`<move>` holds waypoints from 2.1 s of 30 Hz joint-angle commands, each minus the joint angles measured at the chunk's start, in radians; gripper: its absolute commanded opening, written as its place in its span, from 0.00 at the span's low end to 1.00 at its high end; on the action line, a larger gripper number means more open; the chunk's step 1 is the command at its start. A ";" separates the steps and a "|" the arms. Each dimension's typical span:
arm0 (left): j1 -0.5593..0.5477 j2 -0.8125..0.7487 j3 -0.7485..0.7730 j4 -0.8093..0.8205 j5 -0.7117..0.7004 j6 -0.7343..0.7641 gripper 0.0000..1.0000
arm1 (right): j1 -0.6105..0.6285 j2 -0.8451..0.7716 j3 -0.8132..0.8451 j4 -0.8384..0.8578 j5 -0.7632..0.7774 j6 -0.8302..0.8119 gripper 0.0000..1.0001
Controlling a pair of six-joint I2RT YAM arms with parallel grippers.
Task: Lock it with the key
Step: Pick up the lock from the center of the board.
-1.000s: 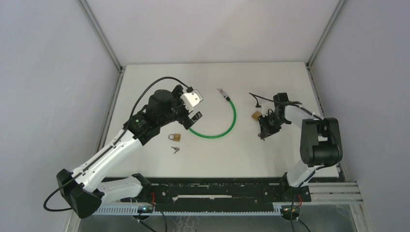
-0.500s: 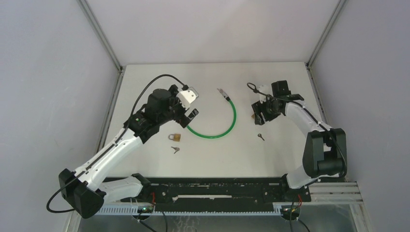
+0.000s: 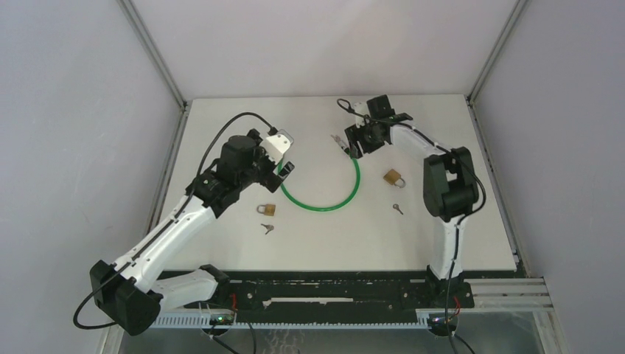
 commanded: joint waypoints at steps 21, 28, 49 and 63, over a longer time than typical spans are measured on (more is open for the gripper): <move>0.049 -0.058 -0.075 0.036 0.068 -0.060 1.00 | 0.070 0.430 0.562 -0.200 0.098 0.035 0.54; 0.051 -0.060 -0.076 0.037 0.069 -0.067 1.00 | 0.086 0.426 0.548 -0.210 0.152 0.025 0.44; 0.069 0.083 -0.008 0.002 0.045 -0.135 1.00 | 0.092 0.159 0.182 -0.044 0.212 0.005 0.00; 0.069 0.376 0.070 -0.015 0.186 -0.281 0.93 | 0.100 -0.160 -0.175 -0.010 0.226 0.057 0.00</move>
